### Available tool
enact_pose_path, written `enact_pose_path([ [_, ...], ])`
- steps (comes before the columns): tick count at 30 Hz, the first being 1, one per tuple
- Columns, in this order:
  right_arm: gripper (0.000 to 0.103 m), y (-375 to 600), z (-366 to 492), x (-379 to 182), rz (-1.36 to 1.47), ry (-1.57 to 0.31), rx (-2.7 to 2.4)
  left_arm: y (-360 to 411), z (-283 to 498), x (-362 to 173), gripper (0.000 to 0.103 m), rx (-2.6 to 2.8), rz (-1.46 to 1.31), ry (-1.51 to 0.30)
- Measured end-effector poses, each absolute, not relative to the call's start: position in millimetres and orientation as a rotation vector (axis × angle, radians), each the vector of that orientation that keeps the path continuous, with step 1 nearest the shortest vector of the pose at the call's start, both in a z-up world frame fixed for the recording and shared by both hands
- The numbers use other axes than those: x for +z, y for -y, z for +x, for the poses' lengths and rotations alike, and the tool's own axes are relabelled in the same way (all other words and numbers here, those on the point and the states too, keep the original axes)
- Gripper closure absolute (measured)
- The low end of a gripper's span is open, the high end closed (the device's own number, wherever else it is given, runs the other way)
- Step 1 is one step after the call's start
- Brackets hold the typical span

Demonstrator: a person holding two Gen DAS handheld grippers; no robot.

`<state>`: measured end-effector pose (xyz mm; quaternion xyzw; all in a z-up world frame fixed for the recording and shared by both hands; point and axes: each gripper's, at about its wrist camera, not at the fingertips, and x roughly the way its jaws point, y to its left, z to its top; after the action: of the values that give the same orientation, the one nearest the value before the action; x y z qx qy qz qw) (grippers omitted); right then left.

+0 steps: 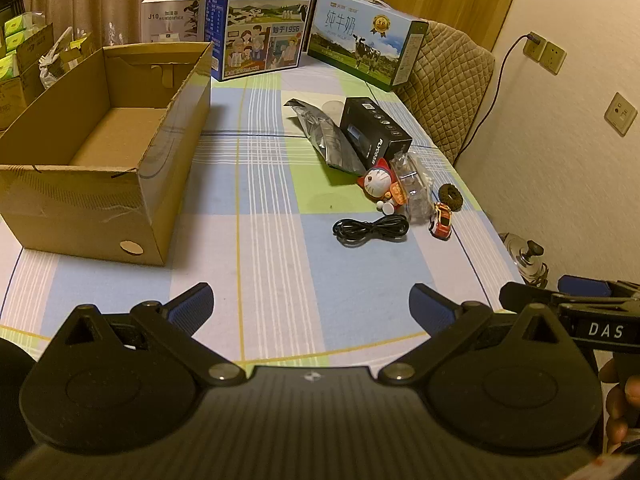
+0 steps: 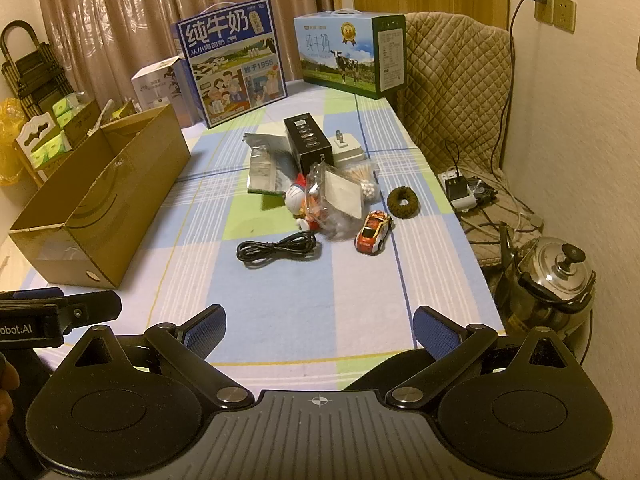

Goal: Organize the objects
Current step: 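Grasp the black USB cable with the left tool while the right tool grasps the toy race car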

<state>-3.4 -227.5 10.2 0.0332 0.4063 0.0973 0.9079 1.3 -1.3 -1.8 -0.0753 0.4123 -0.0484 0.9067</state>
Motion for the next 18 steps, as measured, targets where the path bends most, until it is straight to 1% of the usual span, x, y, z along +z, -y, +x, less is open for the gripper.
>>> enact_pose_path([
  [18, 0.005, 234, 2, 4, 0.079, -0.840, 0.197, -4, 13, -2, 0.001, -0.110, -0.164, -0.837],
])
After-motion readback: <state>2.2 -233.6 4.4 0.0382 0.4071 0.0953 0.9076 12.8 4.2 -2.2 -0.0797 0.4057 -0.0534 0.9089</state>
